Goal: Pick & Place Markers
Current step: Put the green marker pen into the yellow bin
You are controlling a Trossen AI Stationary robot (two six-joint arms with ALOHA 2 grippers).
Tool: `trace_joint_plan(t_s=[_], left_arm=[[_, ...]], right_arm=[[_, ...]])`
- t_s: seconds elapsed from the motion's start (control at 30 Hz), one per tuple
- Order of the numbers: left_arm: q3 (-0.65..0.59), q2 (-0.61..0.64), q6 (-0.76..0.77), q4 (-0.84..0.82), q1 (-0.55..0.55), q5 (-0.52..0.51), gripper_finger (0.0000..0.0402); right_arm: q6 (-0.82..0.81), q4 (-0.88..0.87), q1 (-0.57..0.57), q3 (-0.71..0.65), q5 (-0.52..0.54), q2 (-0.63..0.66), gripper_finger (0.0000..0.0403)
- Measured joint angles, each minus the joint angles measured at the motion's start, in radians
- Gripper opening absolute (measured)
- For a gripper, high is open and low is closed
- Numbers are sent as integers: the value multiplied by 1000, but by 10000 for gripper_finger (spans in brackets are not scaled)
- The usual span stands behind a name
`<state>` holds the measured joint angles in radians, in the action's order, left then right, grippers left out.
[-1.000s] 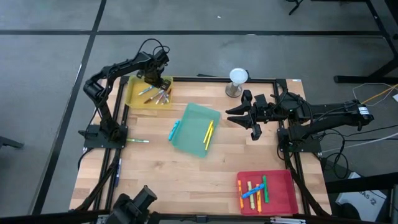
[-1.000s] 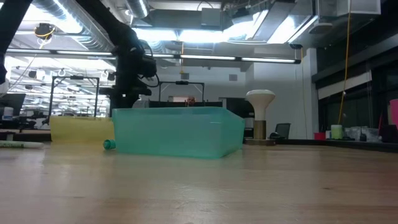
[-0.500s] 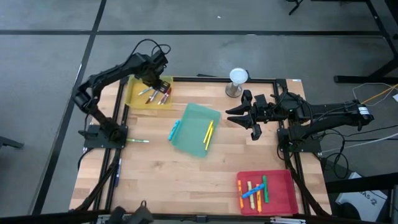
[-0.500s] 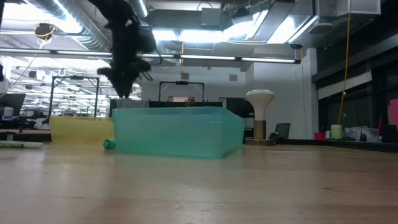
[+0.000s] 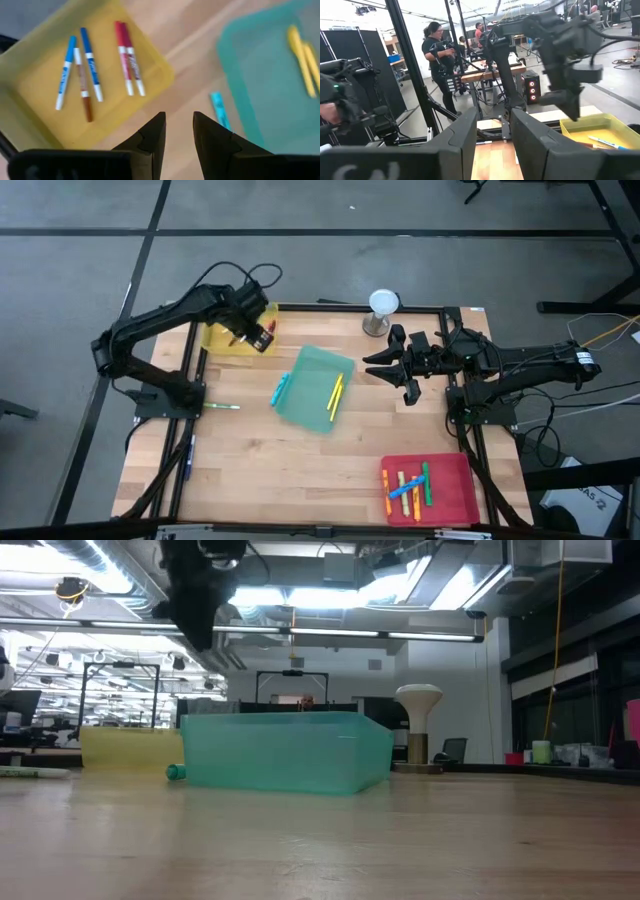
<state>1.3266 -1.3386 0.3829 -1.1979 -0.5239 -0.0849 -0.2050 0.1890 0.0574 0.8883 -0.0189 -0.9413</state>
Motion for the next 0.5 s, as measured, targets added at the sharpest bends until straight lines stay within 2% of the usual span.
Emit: trace_joint_plan(t_s=[0.17, 0.5], left_arm=[[0, 22, -10, -66, 106, 0, 97], [0, 23, -177, -230, 307, 39, 113]], right_arm=[[-1, 0, 0, 0, 0, 0, 116], [-4, 0, 2, 0, 0, 0, 116]])
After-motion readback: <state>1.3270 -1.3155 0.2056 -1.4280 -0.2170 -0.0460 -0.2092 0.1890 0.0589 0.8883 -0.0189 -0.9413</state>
